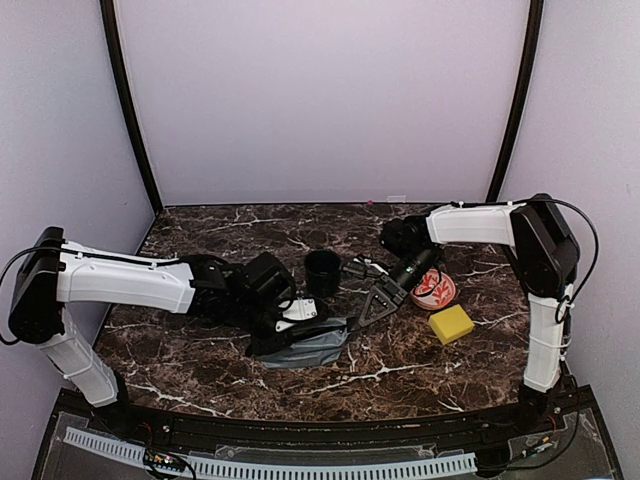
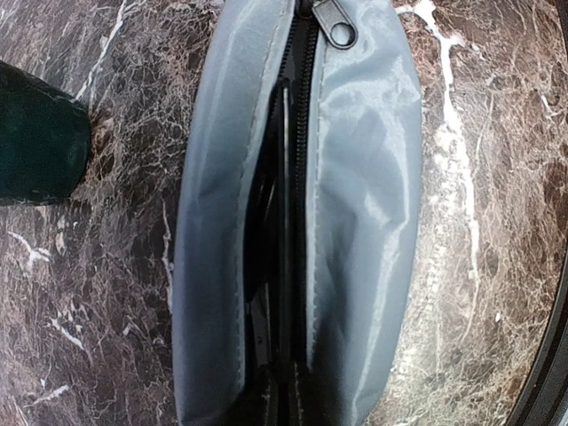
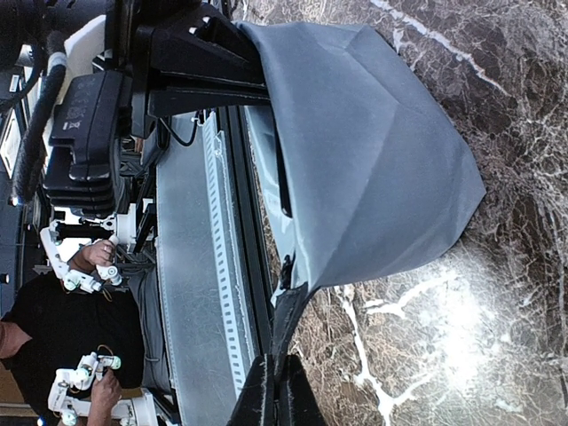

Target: Sort the hair-cutting tools

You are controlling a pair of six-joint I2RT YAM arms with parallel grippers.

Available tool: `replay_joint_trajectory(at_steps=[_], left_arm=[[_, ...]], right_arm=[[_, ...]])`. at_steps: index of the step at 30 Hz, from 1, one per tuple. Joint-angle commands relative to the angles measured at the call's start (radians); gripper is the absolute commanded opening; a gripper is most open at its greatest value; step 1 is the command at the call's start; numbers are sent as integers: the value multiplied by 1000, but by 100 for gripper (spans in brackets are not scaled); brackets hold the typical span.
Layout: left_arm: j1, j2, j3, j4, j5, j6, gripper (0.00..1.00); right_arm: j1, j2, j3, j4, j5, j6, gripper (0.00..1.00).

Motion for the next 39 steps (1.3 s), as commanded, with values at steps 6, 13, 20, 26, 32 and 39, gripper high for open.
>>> replay_joint_trajectory(at_steps=[6, 13, 20, 26, 32, 39], left_arm=[[-21, 31, 58, -46, -42, 50, 17], [-25, -44, 76, -53, -50, 25, 30], [-23, -331, -125, 131, -51, -154, 43], [4, -468, -218, 93, -154, -522, 53], [10, -513, -265, 102, 3, -713, 55], [14, -455, -297, 87, 2, -762, 53]], right_arm=[[-7, -52, -1, -7, -3, -4, 0], [-15, -65, 0, -10, 18, -9, 1], [-40, -131, -18, 47, 142, 18, 2], [-40, -150, -67, 86, 218, 31, 4], [-41, -154, -72, 98, 240, 35, 5], [-41, -158, -84, 106, 241, 34, 6]])
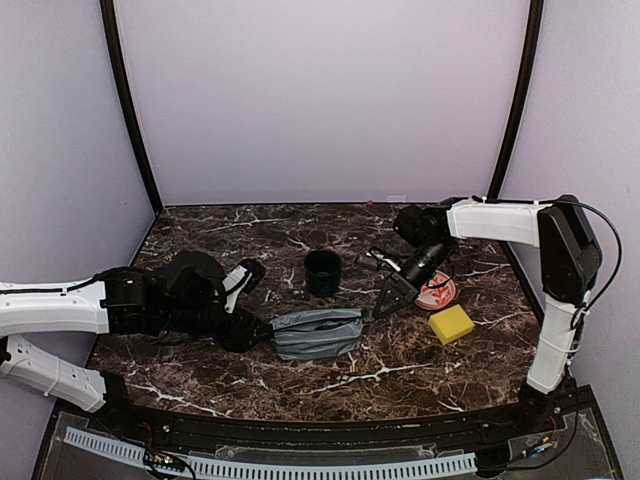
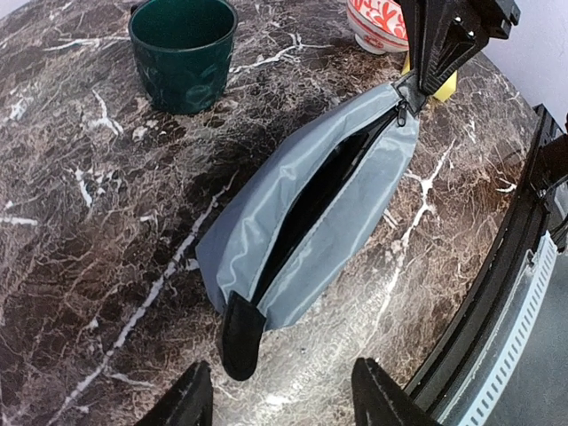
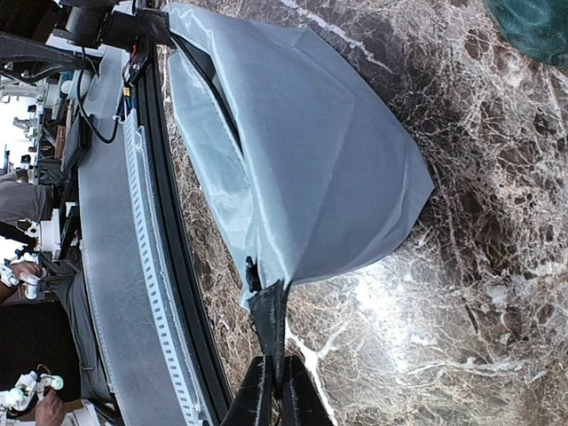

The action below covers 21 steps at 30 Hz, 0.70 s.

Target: Sort the hair-cutting tools

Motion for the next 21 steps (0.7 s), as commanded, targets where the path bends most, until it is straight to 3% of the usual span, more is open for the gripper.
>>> replay_joint_trajectory(at_steps=[1, 9, 17, 21], left_arm=[[7, 37, -23, -6, 33, -61, 50], [32, 108, -12, 24, -9, -64, 43], [48, 118, 23, 49, 79, -9, 0], [48, 60, 50, 22, 64, -2, 0]], right_arm=[[-2, -29, -15, 20, 9, 4, 6], [-2, -15, -7, 16, 5, 1, 6], [-3, -22, -7, 7, 7, -5, 4], [-26, -55, 12, -27, 33, -25, 3]])
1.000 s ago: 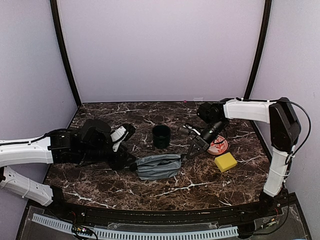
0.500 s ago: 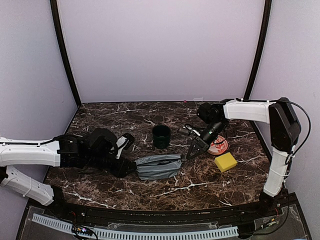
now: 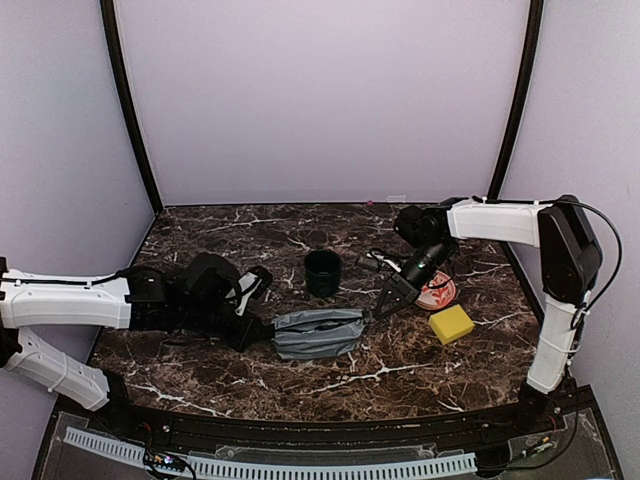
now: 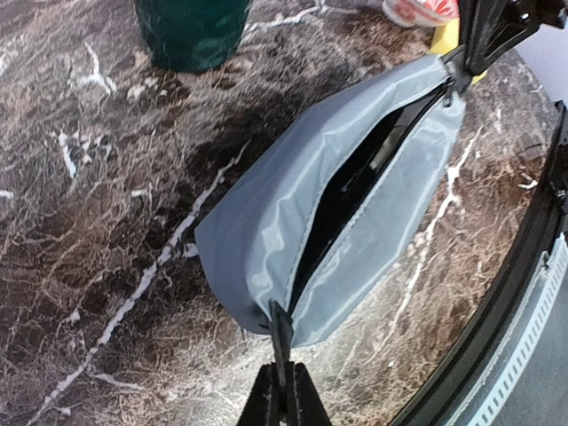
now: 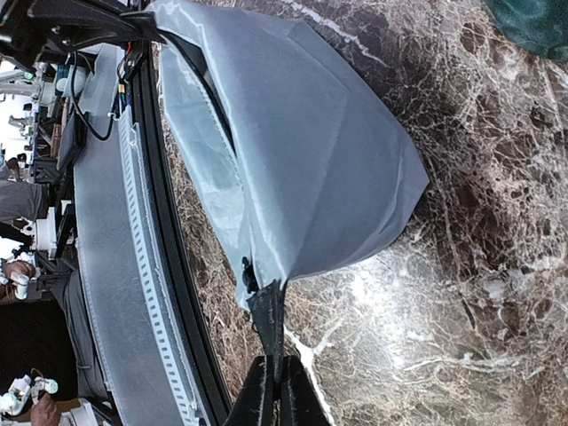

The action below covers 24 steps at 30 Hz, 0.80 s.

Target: Sort the hair-cutting tools

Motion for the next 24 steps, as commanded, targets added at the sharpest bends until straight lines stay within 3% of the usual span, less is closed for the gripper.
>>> replay_joint_trajectory(at_steps=[1, 4, 8, 12, 17, 21, 24], left_arm=[[4, -90, 41, -2, -21, 20, 0], [5, -139, -21, 63, -72, 12, 0], [13, -89, -65, 176, 60, -3, 0], [15, 24, 10, 140, 137, 12, 0], [19, 102, 99, 44, 128, 47, 0], [19, 82, 164, -53, 34, 55, 23], [19, 23, 197, -79, -28, 80, 30]], right_arm=[[-36, -64, 21, -34, 28, -25, 3], [-74, -76, 17, -31, 70, -25, 2], [-78, -66, -9, -17, 62, -15, 3], [-77, -55, 11, -39, 43, -30, 8], [-79, -67, 44, -81, 65, -54, 15], [-80, -161, 29, -91, 138, -80, 25], [-80, -265, 2, -57, 242, -76, 31]])
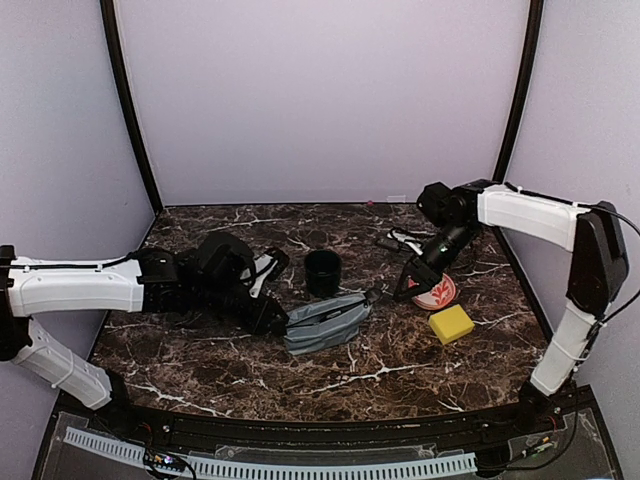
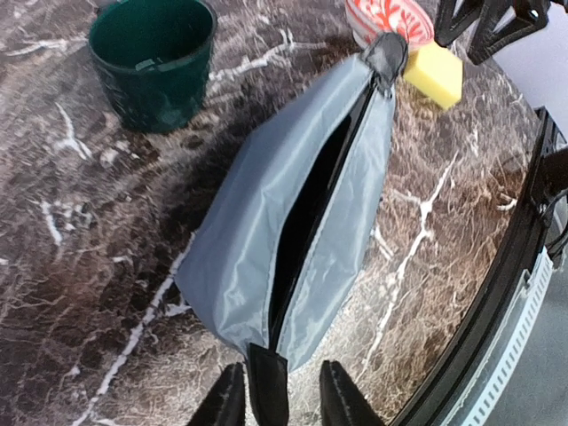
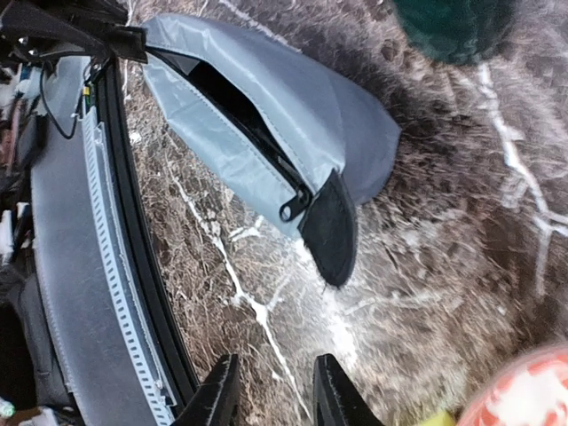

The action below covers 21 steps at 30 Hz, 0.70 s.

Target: Sort the hair-cutting tools

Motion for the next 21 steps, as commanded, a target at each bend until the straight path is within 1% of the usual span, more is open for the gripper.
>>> replay_joint_trajectory(at_steps=[1, 4, 6, 7, 9, 10, 11, 12, 14, 16, 17, 19, 20, 21], left_arm=[[6, -106, 76, -90, -126, 51, 32], [6, -157, 119, -94, -213, 142, 38], [6, -180, 131, -56, -277, 225, 47], [6, -188, 124, -18, -316, 266, 53], [9, -194, 92, 73, -423, 310, 70], [16, -183, 89, 108, -452, 322, 75], [31, -168, 95, 130, -452, 334, 78], [42, -149, 108, 149, -442, 357, 79], [54, -108, 142, 188, -439, 425, 81], [77, -59, 186, 211, -412, 496, 81], [94, -31, 211, 215, -396, 507, 80], [124, 25, 254, 230, -409, 501, 71], [140, 45, 261, 244, -423, 477, 70], [155, 53, 253, 266, -409, 462, 70]], right_arm=[[-7, -189, -19, 20, 158, -14, 33], [-8, -310, -52, 83, 286, -12, 39], [-13, -388, -95, 163, 386, 0, 43], [-24, -429, -131, 216, 442, 14, 49], [-46, -511, -228, 403, 579, 95, 70], [-57, -551, -303, 477, 643, 119, 87], [-65, -582, -354, 517, 660, 95, 97], [-67, -607, -409, 530, 664, 59, 100], [-70, -616, -456, 509, 681, 0, 100], [-73, -630, -484, 441, 656, -83, 93], [-73, -646, -505, 425, 648, -120, 88], [-73, -689, -546, 395, 592, -212, 81], [-73, -717, -571, 383, 547, -266, 77], [-71, -740, -591, 371, 515, -313, 74]])
